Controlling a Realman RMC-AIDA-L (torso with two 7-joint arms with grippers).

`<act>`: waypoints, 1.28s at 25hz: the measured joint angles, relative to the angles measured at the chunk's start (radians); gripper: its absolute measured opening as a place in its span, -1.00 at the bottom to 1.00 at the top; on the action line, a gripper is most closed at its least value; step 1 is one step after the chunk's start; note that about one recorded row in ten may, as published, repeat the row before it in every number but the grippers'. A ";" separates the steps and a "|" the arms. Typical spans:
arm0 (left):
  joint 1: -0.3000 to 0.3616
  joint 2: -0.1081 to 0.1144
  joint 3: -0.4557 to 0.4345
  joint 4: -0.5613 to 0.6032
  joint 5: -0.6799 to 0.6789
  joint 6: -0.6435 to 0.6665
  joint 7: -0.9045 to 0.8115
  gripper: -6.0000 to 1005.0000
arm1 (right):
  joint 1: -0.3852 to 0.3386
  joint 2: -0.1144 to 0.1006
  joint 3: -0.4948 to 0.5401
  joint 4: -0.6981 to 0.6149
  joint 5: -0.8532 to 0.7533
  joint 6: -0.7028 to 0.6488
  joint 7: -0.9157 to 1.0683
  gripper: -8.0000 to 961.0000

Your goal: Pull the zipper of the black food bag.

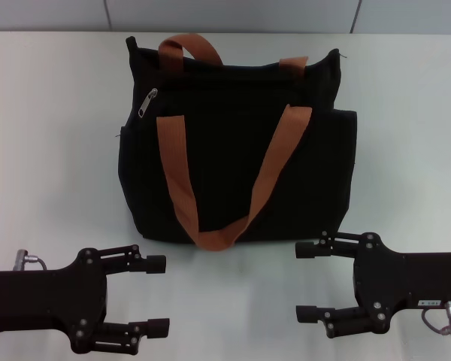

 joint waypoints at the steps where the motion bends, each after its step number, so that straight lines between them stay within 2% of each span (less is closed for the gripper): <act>1: 0.001 0.000 0.000 0.000 0.000 0.000 0.000 0.63 | 0.000 0.000 0.000 0.000 0.000 0.000 0.000 0.72; 12: 0.004 0.000 0.000 -0.001 0.000 0.004 0.000 0.61 | -0.006 0.000 0.000 0.000 0.000 0.000 -0.001 0.69; 16: 0.004 -0.004 -0.030 -0.002 -0.020 0.045 0.001 0.60 | -0.007 0.000 0.002 0.000 0.000 0.003 -0.001 0.69; 17: 0.002 -0.019 -0.112 -0.007 -0.035 0.085 0.012 0.60 | -0.007 0.000 0.004 0.000 0.001 0.005 -0.001 0.68; 18: 0.002 -0.019 -0.112 -0.007 -0.035 0.085 0.012 0.60 | -0.007 0.000 0.005 0.000 0.001 0.007 -0.001 0.68; 19: -0.002 -0.059 -0.292 -0.010 -0.044 0.126 0.045 0.60 | -0.007 0.000 0.006 0.000 0.001 0.009 -0.001 0.68; 22: -0.002 -0.059 -0.292 -0.010 -0.044 0.126 0.045 0.59 | -0.007 0.000 0.006 0.000 0.001 0.011 -0.001 0.67; 23: -0.005 -0.084 -0.418 -0.010 -0.062 0.132 0.058 0.59 | -0.007 0.000 0.006 0.000 0.001 0.011 -0.001 0.67; 24: -0.006 -0.095 -0.487 -0.011 -0.077 0.125 0.057 0.59 | -0.007 0.000 0.007 0.000 0.001 0.012 0.000 0.67; 25: -0.006 -0.095 -0.487 -0.011 -0.077 0.125 0.057 0.58 | -0.007 0.000 0.007 0.000 0.001 0.012 0.000 0.67; 26: -0.006 -0.100 -0.547 -0.011 -0.092 0.113 0.055 0.58 | -0.007 0.000 0.007 0.000 0.001 0.011 0.002 0.66; 28: -0.006 -0.100 -0.547 -0.011 -0.092 0.113 0.055 0.58 | -0.007 0.000 0.008 0.000 0.001 0.011 0.004 0.66; 29: -0.020 -0.079 -0.615 -0.006 -0.100 0.041 0.052 0.58 | -0.007 -0.001 0.009 0.000 0.001 0.010 0.005 0.66; 30: -0.020 -0.079 -0.615 -0.006 -0.100 0.041 0.052 0.57 | -0.007 -0.001 0.009 0.000 0.001 0.010 0.005 0.66; 31: -0.042 -0.024 -0.587 -0.006 -0.074 -0.035 0.049 0.57 | -0.007 -0.001 0.010 0.000 0.001 0.009 0.006 0.65; 32: -0.042 -0.024 -0.587 -0.006 -0.074 -0.035 0.049 0.57 | -0.007 -0.002 0.010 0.000 0.001 0.008 0.006 0.65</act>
